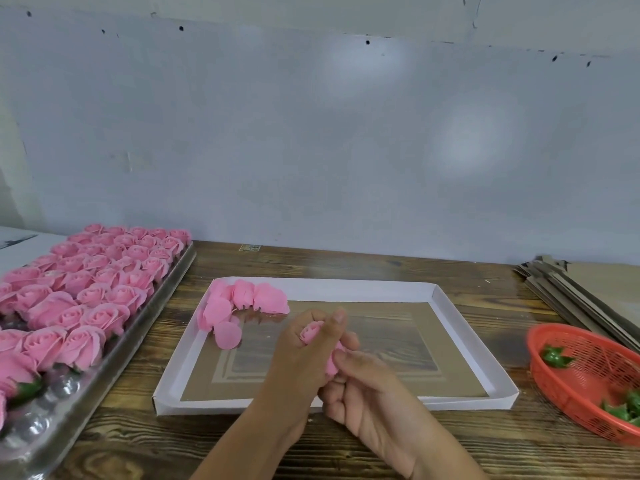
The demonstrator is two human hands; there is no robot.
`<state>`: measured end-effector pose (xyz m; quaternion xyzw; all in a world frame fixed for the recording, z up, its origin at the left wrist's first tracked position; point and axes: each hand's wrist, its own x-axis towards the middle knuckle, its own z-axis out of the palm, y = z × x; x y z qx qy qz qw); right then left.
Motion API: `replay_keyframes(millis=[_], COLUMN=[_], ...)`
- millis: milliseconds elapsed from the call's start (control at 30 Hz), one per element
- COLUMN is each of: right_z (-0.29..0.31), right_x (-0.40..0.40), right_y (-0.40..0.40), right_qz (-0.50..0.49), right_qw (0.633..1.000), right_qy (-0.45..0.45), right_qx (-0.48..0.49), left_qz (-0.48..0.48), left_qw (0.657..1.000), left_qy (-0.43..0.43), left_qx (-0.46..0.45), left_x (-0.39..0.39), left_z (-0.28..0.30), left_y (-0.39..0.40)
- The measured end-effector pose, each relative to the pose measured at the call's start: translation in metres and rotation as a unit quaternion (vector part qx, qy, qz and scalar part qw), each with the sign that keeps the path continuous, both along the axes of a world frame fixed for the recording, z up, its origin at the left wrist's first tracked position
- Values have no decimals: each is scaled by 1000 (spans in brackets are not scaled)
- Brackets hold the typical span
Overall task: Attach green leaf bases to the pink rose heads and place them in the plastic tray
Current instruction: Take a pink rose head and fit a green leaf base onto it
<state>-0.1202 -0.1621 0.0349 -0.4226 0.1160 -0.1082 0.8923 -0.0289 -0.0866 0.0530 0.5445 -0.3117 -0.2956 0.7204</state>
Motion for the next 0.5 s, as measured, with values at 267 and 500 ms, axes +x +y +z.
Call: replay_keyframes(millis=[267, 500], right_z=[1, -3], right_x=[-2, 2], right_y=[1, 2], right_qz=[0, -79], right_qw=[999, 992], right_qy=[31, 6], right_qx=[28, -98], left_qz=[6, 17], left_qw=[1000, 999], left_qy=[20, 24], left_qx=[-9, 14], left_x=[-2, 0], left_z=[-1, -6], left_y=[-1, -2])
